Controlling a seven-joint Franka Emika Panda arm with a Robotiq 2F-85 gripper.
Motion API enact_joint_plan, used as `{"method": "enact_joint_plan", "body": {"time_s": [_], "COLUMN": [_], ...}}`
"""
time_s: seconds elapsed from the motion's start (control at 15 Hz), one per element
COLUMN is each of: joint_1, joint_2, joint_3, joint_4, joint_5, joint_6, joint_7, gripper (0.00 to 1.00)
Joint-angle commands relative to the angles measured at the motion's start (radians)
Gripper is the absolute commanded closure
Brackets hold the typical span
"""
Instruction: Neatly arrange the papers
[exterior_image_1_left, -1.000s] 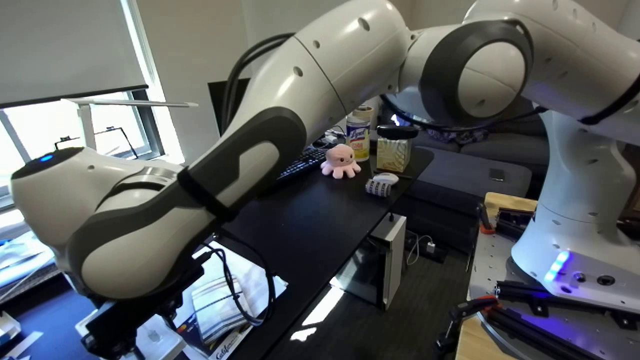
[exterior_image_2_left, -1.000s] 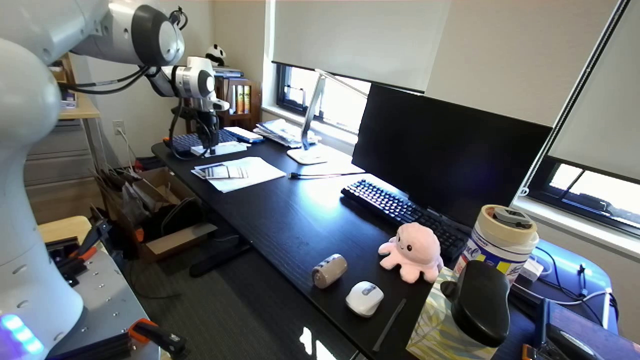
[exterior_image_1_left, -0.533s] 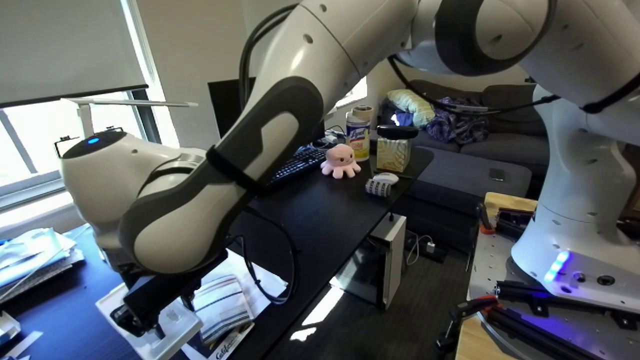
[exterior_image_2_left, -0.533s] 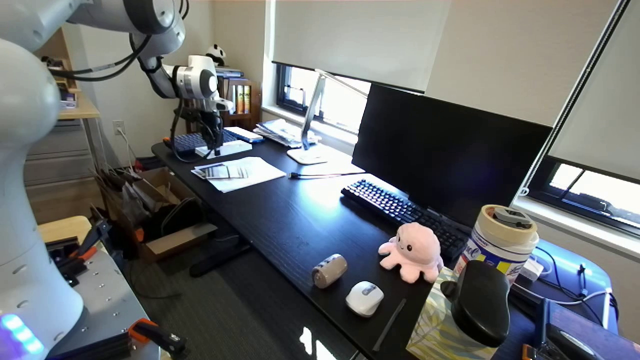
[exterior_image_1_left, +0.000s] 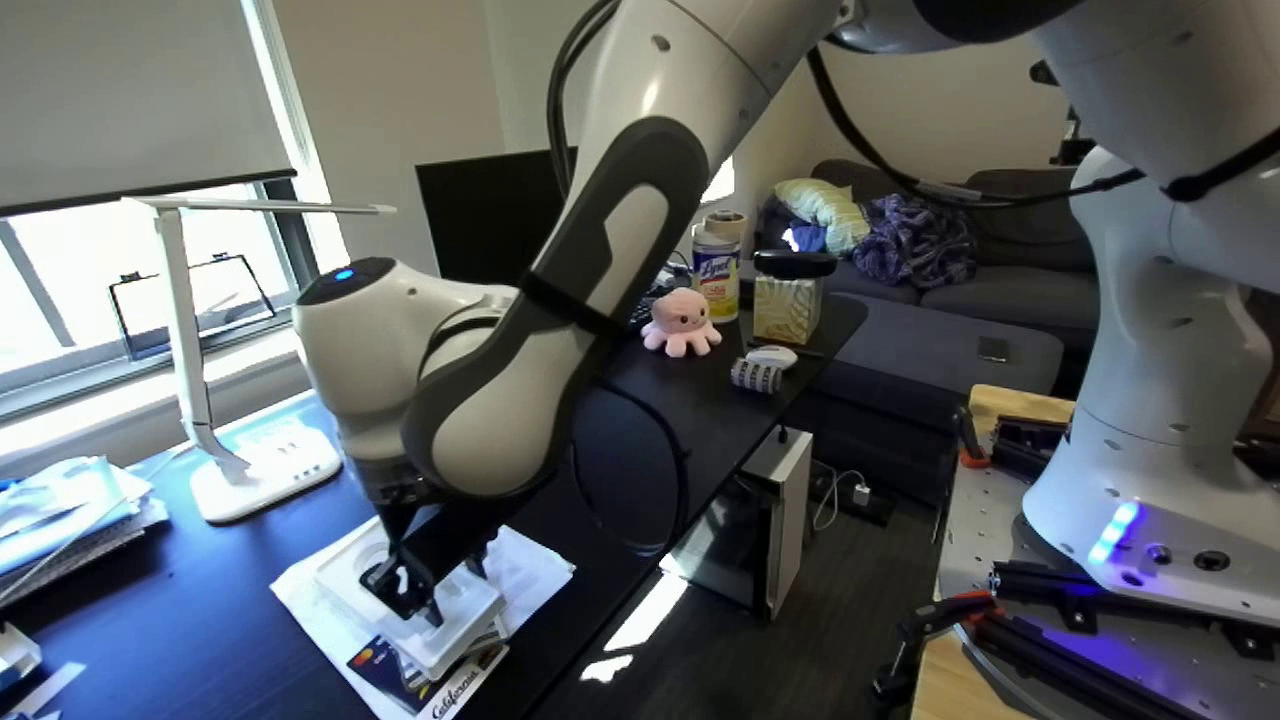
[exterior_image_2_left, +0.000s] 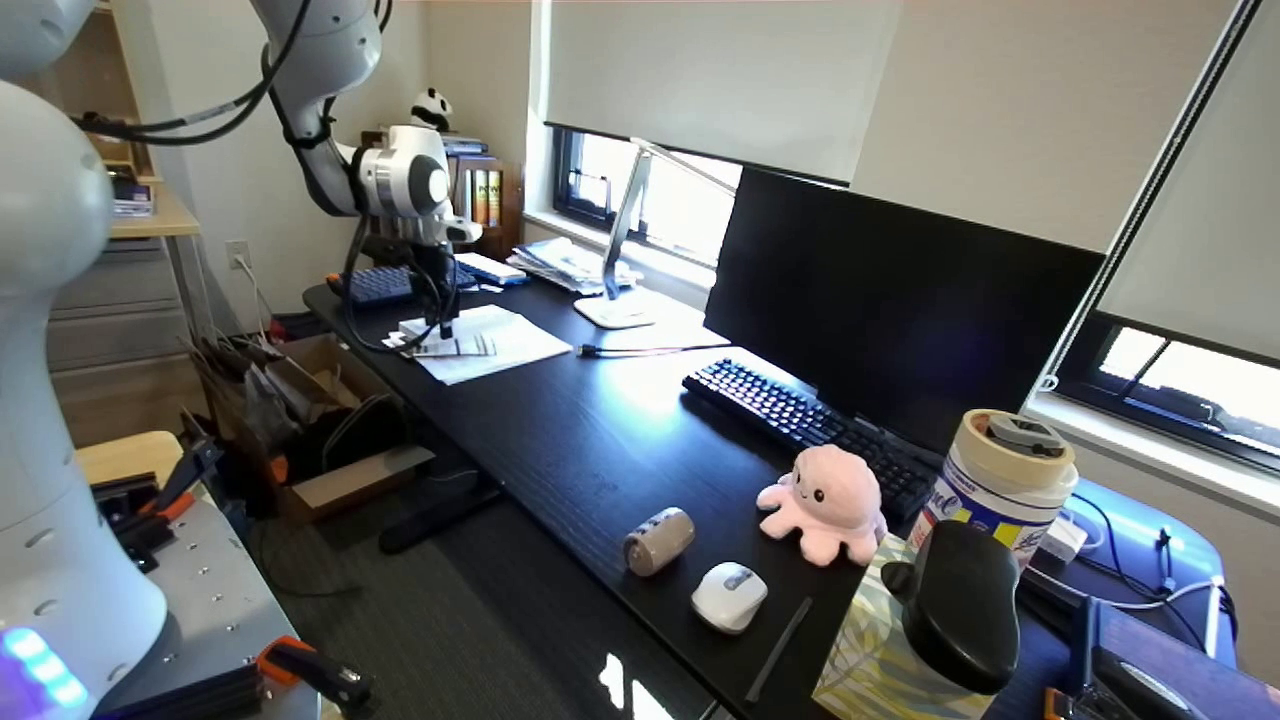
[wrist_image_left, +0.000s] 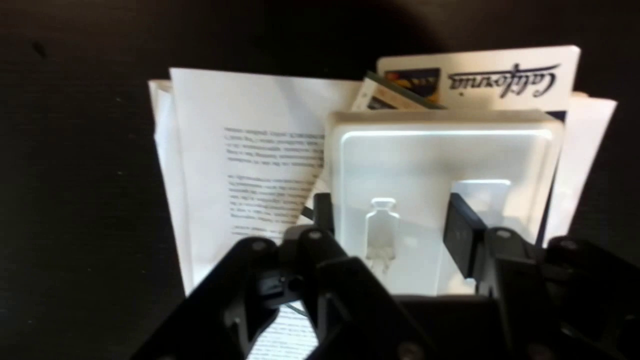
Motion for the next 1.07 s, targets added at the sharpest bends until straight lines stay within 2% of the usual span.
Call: {"method": "enact_joint_plan", "body": {"time_s": [0.0, 0.2, 0.4, 0.67, 1.0], "joint_1": [-0.048, -0.080, -0.109, -0.131, -0.140], "joint_2": [-0.162, -0.210, -0.215, -0.176, -0.121], "joint_3": [0.014, 0.018, 0.024, 0.027, 0.043], "joint_4": [-0.242, -0.329, -0.352, -0.322, -0.267], "joint_5": [-0.013, -0.023, -0.024, -0.019, 0.037], "joint_6": [0.067, 0.119, 0.151, 0.187, 0.184], "joint_7": [-0.045, -0.074, -0.115, -0.162, -0.126], "gripper": [0.69, 0.69, 0.69, 0.69, 0.69]}}
